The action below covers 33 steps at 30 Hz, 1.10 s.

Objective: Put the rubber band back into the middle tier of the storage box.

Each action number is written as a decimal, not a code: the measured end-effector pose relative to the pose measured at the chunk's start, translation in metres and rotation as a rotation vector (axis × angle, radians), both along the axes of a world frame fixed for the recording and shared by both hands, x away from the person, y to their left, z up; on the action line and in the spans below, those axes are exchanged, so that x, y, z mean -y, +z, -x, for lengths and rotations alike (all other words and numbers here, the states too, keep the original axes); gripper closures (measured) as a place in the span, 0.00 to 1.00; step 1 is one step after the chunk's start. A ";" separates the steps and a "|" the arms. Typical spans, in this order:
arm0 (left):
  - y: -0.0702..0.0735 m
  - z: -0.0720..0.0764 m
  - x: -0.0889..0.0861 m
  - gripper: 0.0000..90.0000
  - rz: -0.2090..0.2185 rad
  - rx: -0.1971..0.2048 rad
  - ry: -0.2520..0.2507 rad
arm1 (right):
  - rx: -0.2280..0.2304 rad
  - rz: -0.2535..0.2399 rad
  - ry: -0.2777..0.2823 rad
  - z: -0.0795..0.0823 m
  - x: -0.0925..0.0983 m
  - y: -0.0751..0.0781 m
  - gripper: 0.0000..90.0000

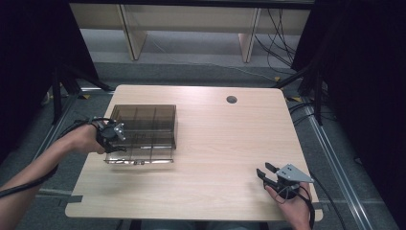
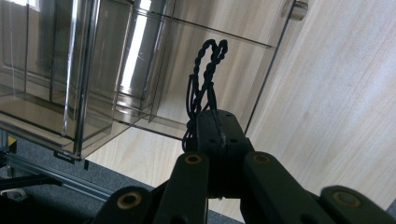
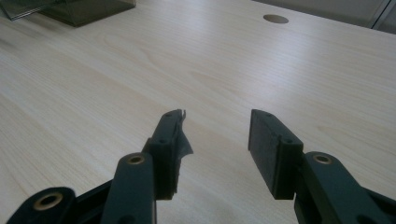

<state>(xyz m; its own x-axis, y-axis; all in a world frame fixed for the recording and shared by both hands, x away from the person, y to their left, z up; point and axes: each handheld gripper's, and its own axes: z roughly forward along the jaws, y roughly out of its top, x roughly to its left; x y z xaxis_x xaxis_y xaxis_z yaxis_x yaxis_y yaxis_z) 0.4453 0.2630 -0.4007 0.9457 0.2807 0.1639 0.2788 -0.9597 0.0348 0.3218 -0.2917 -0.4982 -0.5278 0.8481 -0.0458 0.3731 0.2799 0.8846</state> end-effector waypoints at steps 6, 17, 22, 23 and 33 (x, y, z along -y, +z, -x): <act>-0.004 0.000 0.008 0.99 0.000 -0.010 -0.012 | -0.001 -0.001 0.013 0.000 0.000 0.000 0.62; -0.017 -0.008 0.009 0.99 -0.026 -0.027 0.019 | -0.006 -0.005 0.005 0.000 0.001 0.000 0.62; -0.021 -0.011 0.010 0.99 -0.025 -0.030 0.024 | 0.021 0.010 0.010 -0.001 0.001 0.000 0.62; -0.021 -0.011 0.010 0.99 -0.026 -0.032 0.026 | -0.010 -0.006 0.005 0.001 0.000 0.000 0.62; -0.025 -0.014 0.009 0.94 -0.009 -0.042 0.026 | -0.012 -0.005 0.006 0.000 0.000 -0.001 0.62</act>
<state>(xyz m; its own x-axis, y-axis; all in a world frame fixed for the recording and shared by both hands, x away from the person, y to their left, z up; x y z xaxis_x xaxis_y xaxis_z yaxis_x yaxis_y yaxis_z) 0.4589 0.2540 -0.4258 0.9442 0.3038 0.1273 0.3046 -0.9524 0.0138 0.3214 -0.2913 -0.4993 -0.5337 0.8450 -0.0355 0.3819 0.2782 0.8813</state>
